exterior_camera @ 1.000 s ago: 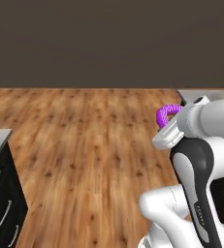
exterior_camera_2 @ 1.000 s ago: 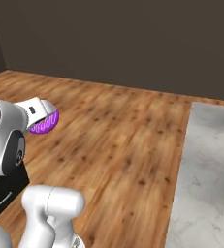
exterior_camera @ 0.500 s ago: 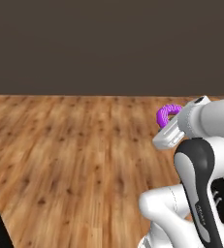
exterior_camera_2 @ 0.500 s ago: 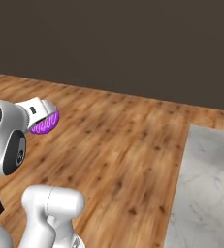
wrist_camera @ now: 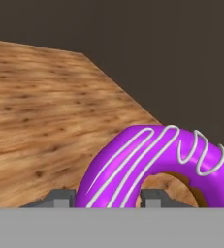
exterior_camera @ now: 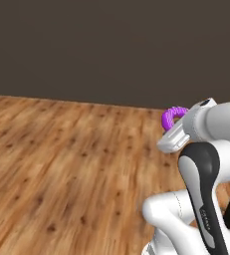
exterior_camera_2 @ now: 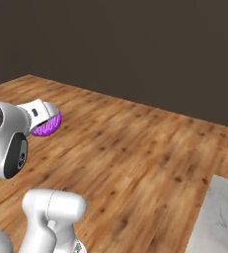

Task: Take the donuts from the fridge and place them on the empty tray on the dining counter.

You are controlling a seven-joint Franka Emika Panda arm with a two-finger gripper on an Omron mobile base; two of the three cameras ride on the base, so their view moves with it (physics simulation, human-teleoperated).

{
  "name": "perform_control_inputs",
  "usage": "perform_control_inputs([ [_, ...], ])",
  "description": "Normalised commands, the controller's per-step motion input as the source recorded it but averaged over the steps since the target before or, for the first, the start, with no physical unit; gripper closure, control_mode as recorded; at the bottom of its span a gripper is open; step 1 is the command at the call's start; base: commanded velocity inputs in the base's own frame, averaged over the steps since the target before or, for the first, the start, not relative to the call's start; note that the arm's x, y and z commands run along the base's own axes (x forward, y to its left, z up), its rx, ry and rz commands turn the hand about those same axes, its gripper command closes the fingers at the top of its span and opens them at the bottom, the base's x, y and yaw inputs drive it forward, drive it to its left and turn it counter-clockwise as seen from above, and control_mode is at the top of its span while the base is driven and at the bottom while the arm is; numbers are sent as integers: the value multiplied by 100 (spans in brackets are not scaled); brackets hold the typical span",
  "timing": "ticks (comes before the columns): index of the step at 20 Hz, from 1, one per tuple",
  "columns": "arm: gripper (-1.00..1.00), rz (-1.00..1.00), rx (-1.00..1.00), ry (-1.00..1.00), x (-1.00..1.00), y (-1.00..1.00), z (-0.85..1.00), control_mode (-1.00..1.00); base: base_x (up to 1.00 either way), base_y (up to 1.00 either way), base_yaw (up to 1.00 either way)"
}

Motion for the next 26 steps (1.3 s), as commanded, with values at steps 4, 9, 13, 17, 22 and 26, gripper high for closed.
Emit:
perform_control_inputs([
  [4,100,0,0,0,0,0,0,100,100,0,66],
  [9,100,0,0,0,0,0,0,100,100,0,73],
  [13,100,0,0,0,0,0,0,100,100,0,70],
  [17,100,0,0,0,0,0,0,100,100,0,56],
  [22,100,0,0,0,0,0,0,100,100,-17,46],
  [26,100,0,0,0,0,0,0,100,100,-39,40],
])
